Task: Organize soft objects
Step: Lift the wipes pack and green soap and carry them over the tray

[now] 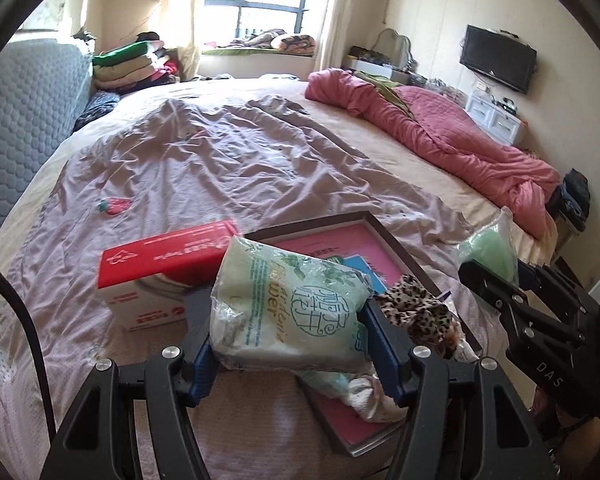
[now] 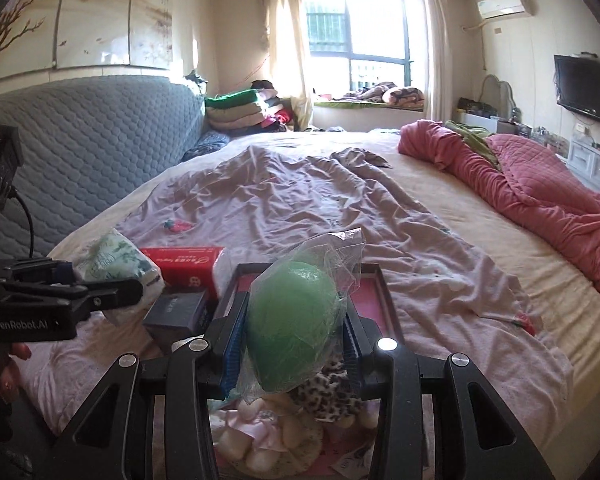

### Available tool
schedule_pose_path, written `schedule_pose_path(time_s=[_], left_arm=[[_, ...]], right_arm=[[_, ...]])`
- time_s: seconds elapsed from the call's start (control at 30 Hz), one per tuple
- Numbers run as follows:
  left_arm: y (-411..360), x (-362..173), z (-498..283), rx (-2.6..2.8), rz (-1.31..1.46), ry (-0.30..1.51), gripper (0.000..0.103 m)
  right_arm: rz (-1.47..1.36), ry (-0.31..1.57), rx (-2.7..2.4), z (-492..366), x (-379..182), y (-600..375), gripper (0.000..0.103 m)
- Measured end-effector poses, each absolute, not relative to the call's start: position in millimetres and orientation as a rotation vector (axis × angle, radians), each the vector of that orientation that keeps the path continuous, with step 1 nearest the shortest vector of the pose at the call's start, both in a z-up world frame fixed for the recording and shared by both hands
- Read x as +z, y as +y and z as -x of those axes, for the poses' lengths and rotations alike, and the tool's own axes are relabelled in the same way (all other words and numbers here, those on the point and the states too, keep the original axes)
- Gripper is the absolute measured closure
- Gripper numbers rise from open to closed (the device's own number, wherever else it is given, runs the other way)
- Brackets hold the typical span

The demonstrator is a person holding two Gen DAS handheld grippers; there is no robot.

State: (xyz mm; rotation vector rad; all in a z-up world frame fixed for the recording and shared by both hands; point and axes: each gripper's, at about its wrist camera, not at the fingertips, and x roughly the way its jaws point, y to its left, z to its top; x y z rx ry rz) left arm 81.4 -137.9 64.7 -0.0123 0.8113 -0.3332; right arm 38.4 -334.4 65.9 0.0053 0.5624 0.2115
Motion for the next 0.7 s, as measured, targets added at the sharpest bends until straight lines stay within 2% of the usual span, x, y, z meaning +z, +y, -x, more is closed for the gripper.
schedule_pose_path(time_s=[0.27,0.7], left_arm=[[-168.4,49.9,-88.3,-0.357,-0.031,0.848,0.038],[-185.9,12.9,-99.5,-0.362,-0.047,0.927,0.038]], right_arm=[[-0.031,0.59,0.199,-39.7,56.6,-348.6,0.06],[-0.02,0.747,0.245,-54.7,15.4,-341.6,0.06]])
